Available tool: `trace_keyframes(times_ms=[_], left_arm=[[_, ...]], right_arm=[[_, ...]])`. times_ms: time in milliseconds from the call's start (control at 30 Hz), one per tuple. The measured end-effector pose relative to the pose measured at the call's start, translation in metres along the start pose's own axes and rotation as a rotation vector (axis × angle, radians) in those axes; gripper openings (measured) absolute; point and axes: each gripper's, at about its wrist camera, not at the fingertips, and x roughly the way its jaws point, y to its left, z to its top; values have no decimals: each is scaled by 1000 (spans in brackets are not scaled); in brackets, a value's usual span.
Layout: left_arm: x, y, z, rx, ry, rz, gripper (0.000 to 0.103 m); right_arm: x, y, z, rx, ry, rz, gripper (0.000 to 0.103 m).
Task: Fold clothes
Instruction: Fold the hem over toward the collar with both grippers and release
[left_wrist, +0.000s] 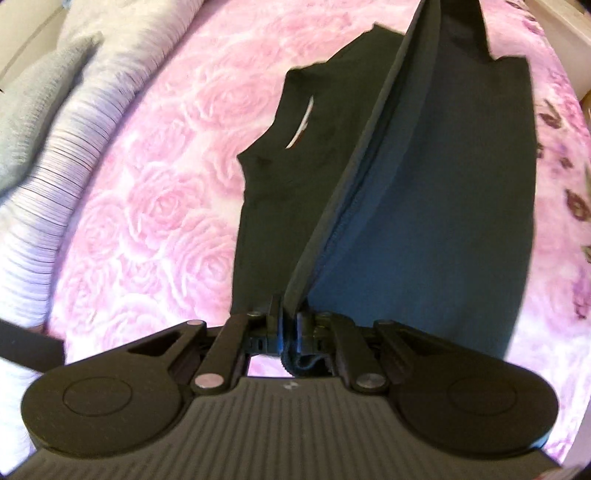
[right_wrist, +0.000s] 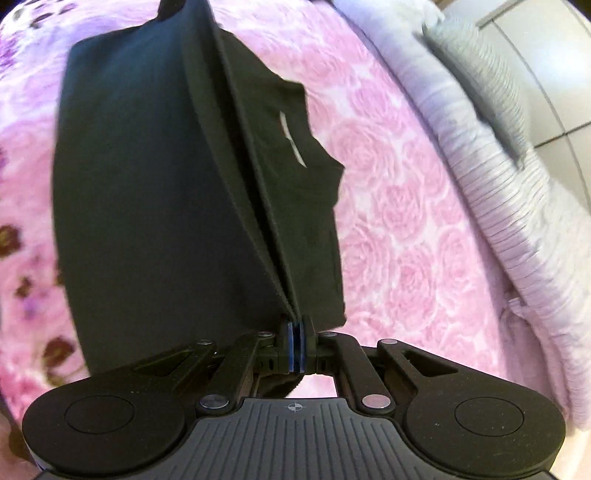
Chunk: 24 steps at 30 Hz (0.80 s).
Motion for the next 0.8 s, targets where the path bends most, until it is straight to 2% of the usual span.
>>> trace_keyframes(times_ms=[100,333,533,600,800], left_arm=[[24,25,4,-22,16,-30,5],[49,79,12,-175,15,-48,6],[87,95,16,-205,76,-80,10],[97,98,13,-221,91,-73,14],[111,110,2,-298,114,-7,16]], right_arm=[[25,-27,6,29,16,28,2],[68,-84,24,79,-1,71,2],[113,-106,25,123,13,155,2],[124,-111,25,139,14,175,2],[146,-125,19,217,-20,189,3]])
